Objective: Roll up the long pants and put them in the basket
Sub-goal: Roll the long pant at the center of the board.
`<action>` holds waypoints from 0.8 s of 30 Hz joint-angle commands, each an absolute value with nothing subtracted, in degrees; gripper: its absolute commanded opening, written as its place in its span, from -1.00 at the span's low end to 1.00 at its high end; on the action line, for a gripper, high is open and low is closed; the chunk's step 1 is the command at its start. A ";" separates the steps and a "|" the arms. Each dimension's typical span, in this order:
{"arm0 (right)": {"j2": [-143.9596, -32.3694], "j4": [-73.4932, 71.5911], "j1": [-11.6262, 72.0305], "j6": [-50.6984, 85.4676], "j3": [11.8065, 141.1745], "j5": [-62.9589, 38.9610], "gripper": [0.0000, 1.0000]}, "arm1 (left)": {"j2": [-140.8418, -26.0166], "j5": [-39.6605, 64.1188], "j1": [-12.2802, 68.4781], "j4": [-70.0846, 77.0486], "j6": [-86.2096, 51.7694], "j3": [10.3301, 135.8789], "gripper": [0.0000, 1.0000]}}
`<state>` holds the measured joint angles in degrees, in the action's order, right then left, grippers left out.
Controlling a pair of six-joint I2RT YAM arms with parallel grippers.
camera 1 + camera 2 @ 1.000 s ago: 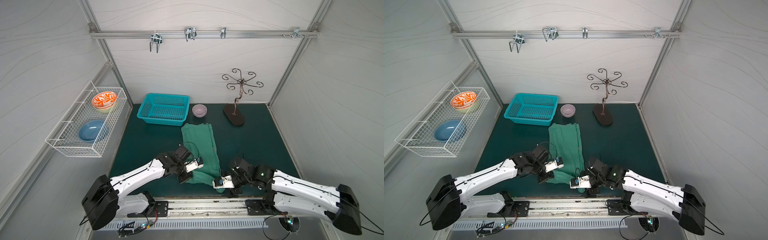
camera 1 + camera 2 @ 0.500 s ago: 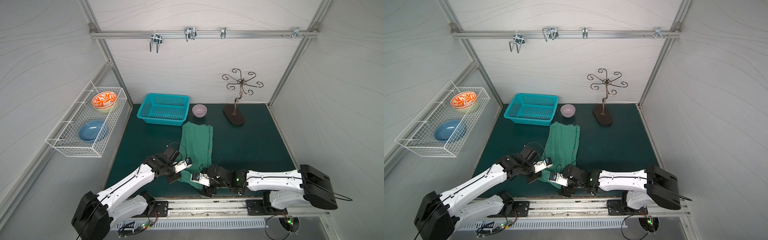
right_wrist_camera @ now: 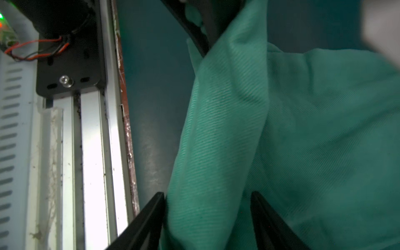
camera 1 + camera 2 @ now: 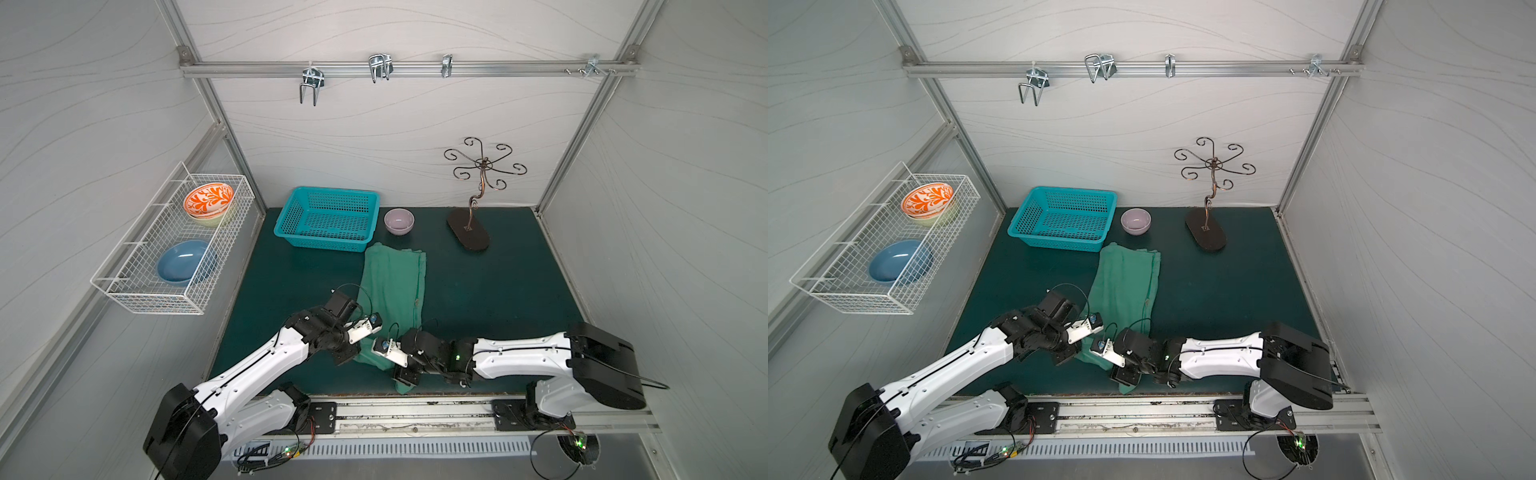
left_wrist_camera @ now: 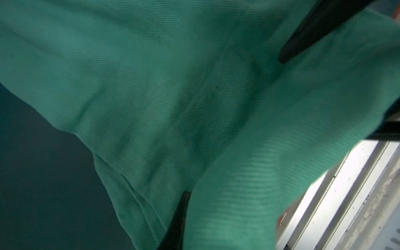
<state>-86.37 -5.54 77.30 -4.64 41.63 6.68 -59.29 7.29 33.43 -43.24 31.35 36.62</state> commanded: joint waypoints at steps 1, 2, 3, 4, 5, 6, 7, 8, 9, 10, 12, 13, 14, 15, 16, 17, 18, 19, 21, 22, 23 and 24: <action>-87.47 -9.60 77.78 -0.97 41.86 7.88 -0.17 | -58.58 4.29 32.24 -42.51 31.05 37.09 -0.53; -87.79 -9.96 77.78 -0.48 41.75 7.55 -0.36 | -58.37 3.65 31.87 -42.23 30.54 37.16 -0.44; -88.03 -10.22 77.68 -0.04 41.82 6.79 -0.57 | -58.15 3.91 31.14 -42.10 29.48 37.61 -0.29; -88.26 -10.28 77.70 0.15 41.95 5.94 -0.75 | -57.72 4.64 30.28 -41.98 28.12 38.14 -0.14; -88.54 -10.33 77.61 0.49 42.16 5.04 -0.94 | -57.21 5.42 29.13 -41.80 26.45 38.93 -0.01; -88.83 -10.54 77.52 0.97 42.21 4.23 -1.00 | -56.55 5.69 28.08 -41.60 24.89 39.77 0.12; -89.00 -10.67 77.44 1.30 42.20 3.77 -1.00 | -55.95 6.03 27.38 -41.72 24.02 40.42 0.20; -89.14 -10.90 77.35 1.53 42.19 2.95 -1.00 | -55.10 6.18 26.70 -41.97 22.97 41.33 0.84; -89.18 -10.90 77.18 1.68 42.27 1.86 -1.00 | -54.21 5.95 26.15 -42.41 21.93 42.38 0.95; -89.21 -10.81 77.04 1.90 42.37 0.95 -1.00 | -53.22 5.24 25.66 -42.66 20.76 43.29 0.99; -89.21 -10.67 76.40 2.70 42.68 -1.46 -1.00 | -51.06 2.73 24.95 -42.72 17.09 45.87 0.99; -89.22 -10.18 76.00 3.16 43.00 -3.01 -1.00 | -50.35 1.75 24.88 -42.80 15.07 47.04 0.99; -89.38 -9.72 75.56 3.66 43.42 -4.69 -1.00 | -49.67 0.54 24.87 -42.80 12.57 48.59 0.99; -89.59 -8.95 75.06 4.24 44.05 -6.91 -1.00 | -49.28 -1.14 24.87 -42.75 9.01 50.11 0.99; -89.80 -8.28 74.46 4.76 44.64 -9.46 -1.00 | -49.01 -3.66 24.87 -42.59 5.22 51.23 0.99; -90.12 -7.61 73.82 5.60 45.42 -12.31 -1.00 | -48.96 -8.66 24.87 -43.34 -1.10 52.80 0.99; -90.33 -7.15 73.20 6.23 46.05 -14.97 -1.00 | -48.96 -15.23 24.87 -45.39 -9.06 54.57 0.99; -90.61 -6.68 72.83 6.92 46.58 -16.95 -1.00 | -48.91 -19.69 24.75 -48.05 -15.66 55.76 0.99; -91.04 -5.37 71.57 9.24 47.81 -21.35 -1.00 | -48.45 -19.68 24.05 -52.56 -23.89 57.23 0.99; -91.42 -4.75 70.93 10.35 48.34 -23.17 -1.00 | -48.11 -19.67 24.08 -54.86 -28.36 57.85 0.99; -91.78 -3.97 70.15 11.61 48.89 -25.41 -1.00 | -47.68 -19.77 24.08 -57.96 -34.14 58.47 0.98; -92.37 -3.07 69.26 12.95 49.65 -27.56 -1.00 | -47.09 -18.92 24.08 -60.92 -39.29 58.90 0.95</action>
